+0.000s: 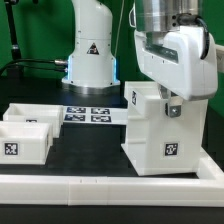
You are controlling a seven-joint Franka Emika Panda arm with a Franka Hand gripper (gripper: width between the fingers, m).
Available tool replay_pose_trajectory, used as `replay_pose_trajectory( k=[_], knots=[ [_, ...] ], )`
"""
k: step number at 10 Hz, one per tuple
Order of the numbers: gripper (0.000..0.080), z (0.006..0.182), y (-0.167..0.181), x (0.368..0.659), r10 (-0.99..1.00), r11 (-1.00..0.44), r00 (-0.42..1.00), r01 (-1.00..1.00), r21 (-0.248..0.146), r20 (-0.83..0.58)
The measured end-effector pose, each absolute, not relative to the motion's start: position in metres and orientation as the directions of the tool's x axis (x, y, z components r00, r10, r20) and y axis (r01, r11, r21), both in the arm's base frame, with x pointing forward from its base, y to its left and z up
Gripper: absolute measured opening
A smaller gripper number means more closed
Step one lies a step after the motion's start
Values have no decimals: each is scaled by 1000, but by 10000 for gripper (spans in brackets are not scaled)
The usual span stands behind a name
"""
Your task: Assemble drawer
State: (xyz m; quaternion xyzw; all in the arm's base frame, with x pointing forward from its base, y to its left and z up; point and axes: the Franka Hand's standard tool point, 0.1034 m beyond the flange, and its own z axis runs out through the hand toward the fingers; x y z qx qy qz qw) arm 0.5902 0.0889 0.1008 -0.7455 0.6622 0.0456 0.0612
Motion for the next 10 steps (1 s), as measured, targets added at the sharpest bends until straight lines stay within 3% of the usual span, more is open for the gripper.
replay_pose_trajectory(
  k=[2, 5, 10],
  knots=[
    [38, 97, 89, 598, -982, -108, 110, -994, -19, -151],
    [38, 98, 87, 623, -982, -107, 111, -994, -31, -152],
    [38, 97, 88, 637, -983, -93, 99, -995, -44, -153]
  ],
)
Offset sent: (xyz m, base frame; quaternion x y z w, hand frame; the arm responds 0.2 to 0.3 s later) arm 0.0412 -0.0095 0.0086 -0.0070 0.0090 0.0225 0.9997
